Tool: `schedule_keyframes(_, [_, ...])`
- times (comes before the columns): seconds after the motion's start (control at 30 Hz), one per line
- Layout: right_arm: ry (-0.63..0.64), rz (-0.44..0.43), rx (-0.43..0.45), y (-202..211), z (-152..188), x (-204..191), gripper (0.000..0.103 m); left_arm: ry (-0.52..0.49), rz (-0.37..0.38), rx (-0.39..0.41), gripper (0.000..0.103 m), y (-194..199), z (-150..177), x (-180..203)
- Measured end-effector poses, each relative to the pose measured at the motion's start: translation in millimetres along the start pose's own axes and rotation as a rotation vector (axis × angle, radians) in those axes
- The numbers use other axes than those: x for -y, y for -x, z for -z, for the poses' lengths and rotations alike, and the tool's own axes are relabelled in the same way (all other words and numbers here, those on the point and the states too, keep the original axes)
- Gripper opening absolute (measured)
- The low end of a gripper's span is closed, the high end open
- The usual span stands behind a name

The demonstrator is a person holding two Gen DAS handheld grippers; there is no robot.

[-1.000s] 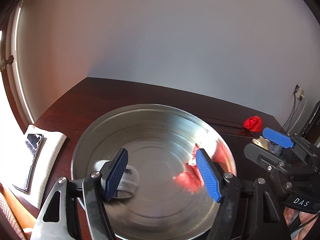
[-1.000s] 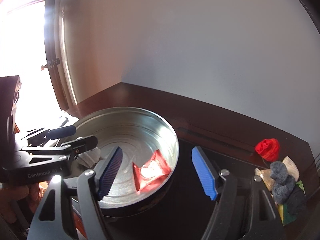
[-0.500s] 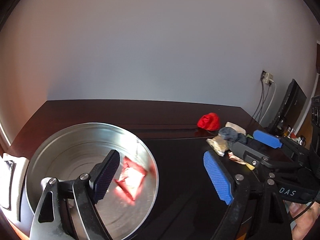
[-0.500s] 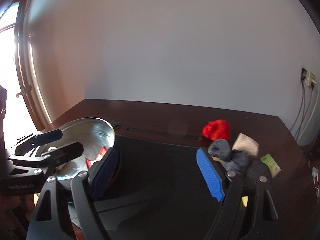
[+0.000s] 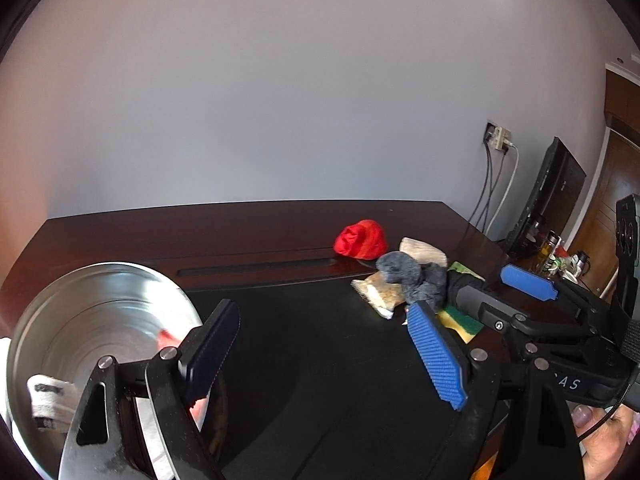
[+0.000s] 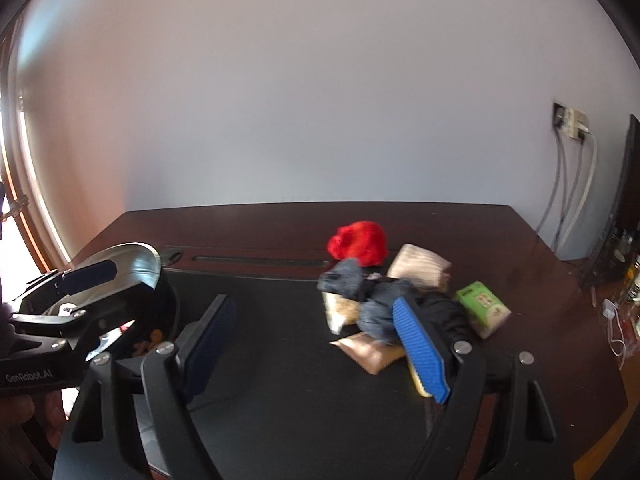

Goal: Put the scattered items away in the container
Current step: 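Move both grippers back toward the pile of socks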

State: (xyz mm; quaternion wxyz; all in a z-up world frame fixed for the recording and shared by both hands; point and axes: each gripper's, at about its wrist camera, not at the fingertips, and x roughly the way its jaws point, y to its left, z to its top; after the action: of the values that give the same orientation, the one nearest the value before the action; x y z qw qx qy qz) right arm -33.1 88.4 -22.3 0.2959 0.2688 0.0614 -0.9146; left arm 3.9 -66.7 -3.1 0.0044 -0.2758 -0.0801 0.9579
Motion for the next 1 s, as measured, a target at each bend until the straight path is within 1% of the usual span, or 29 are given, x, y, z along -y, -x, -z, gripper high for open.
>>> schedule_keyframes(0.17, [-0.043, 0.065, 0.003, 1.7, 5.9, 31.8, 0.087, -0.031, 0.018, -0.027, 0.088, -20.2, -0.8, 22.3])
schedule_keyframes(0.3, [-0.091, 0.097, -0.016, -3.3, 9.9, 56.9, 0.087, -0.049, 0.031, -0.05, 0.088, -38.9, -1.5, 35.7])
schedule_keyframes(0.47, [-0.109, 0.12, -0.025, -5.5, 13.6, 75.1, 0.087, -0.068, 0.044, -0.078, 0.088, -62.9, -2.5, 49.9])
schedule_keyframes(0.53, [-0.115, 0.13, -0.035, -7.8, 15.9, 81.2, 0.089, -0.075, 0.049, -0.089, 0.088, -72.5, -2.8, 55.6])
schedule_keyframes(0.63, [-0.124, 0.142, -0.054, -12.5, 20.1, 89.4, 0.09, -0.087, 0.057, -0.106, 0.088, -86.9, -3.4, 64.2])
schedule_keyframes(0.73, [-0.133, 0.15, -0.067, -16.4, 24.1, 96.2, 0.09, -0.074, 0.067, -0.133, 0.088, -107.5, -3.1, 69.2])
schedule_keyframes(0.83, [-0.134, 0.154, -0.074, -20.7, 25.7, 101.4, 0.09, -0.036, 0.11, -0.155, 0.088, -124.1, -2.6, 71.8])
schedule_keyframes(1.0, [-0.135, 0.158, -0.081, -27.5, 26.2, 110.0, 0.09, -0.015, 0.131, -0.195, 0.088, -150.6, -2.1, 76.8])
